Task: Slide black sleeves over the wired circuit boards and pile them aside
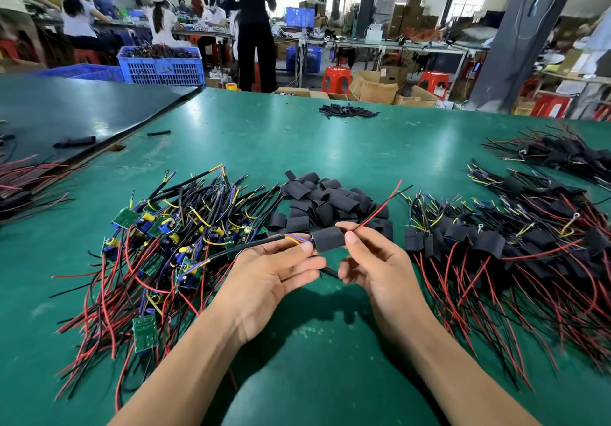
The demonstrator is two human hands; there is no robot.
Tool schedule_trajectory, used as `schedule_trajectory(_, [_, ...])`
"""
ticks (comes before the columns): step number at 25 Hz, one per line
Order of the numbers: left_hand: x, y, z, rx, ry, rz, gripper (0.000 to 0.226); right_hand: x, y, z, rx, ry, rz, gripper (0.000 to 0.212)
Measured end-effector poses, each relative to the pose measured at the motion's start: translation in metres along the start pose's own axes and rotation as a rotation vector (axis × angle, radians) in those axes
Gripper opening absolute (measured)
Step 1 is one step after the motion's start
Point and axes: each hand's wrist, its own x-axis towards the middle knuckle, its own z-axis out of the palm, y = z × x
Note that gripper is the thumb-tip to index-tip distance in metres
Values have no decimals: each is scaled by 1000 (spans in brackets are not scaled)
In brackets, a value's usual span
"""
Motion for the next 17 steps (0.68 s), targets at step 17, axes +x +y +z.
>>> schedule_trajectory(17, [2, -4, 0, 36, 15, 104, 34, -5, -1, 7, 1, -4, 49, 15])
